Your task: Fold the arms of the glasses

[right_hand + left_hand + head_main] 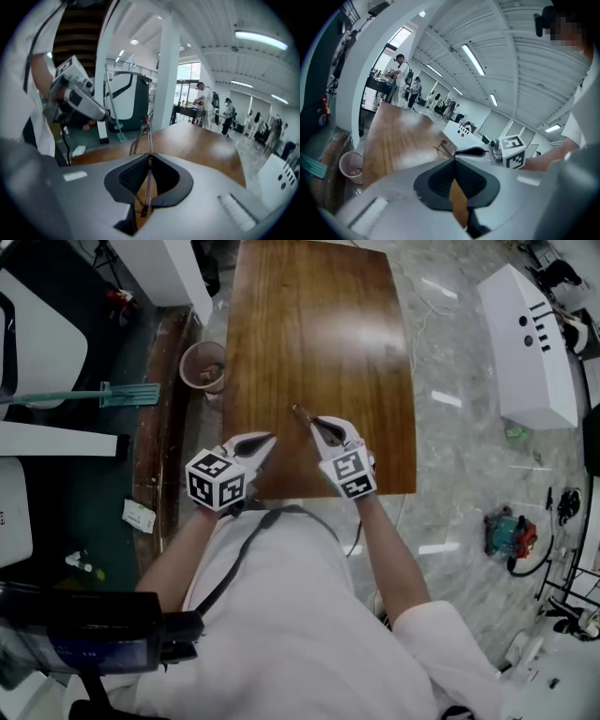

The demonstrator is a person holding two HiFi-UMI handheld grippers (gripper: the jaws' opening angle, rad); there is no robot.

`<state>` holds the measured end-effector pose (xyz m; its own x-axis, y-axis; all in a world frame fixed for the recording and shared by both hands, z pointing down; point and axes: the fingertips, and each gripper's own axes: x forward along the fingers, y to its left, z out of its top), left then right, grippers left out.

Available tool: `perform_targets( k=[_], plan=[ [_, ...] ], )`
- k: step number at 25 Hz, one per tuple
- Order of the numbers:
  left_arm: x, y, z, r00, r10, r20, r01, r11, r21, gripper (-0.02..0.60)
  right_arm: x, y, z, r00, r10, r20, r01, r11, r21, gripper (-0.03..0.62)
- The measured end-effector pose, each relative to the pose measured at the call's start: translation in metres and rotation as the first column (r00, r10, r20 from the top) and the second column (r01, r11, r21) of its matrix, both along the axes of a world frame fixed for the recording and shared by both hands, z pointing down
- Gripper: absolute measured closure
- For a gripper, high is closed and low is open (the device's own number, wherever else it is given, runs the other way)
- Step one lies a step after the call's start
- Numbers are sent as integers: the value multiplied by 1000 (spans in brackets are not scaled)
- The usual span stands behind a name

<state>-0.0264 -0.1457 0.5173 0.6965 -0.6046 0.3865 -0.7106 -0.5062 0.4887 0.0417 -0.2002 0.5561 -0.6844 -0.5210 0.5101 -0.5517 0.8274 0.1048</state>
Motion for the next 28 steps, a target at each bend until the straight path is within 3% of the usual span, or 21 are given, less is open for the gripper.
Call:
perform_targets(
  k=[4,12,19,28],
  plan=[
    [-11,-2,5,999,-48,19,48,999,0,578,-12,-9,36,983,-112,-146,118,992,36,565],
    [-34,0,24,988,-146,52,148,988,-36,578,-26,-30,90,911,-228,-342,276,956,99,563],
    [-55,10,37,967,-246,74,250,966,-61,578,-38,-42,119,836,-304,-457,403,905,135,563],
    [-67,19,49,953,-295,69,300,950,-88,578,-51,-44,137,767,-325,-553,509,833,217,563]
  ],
)
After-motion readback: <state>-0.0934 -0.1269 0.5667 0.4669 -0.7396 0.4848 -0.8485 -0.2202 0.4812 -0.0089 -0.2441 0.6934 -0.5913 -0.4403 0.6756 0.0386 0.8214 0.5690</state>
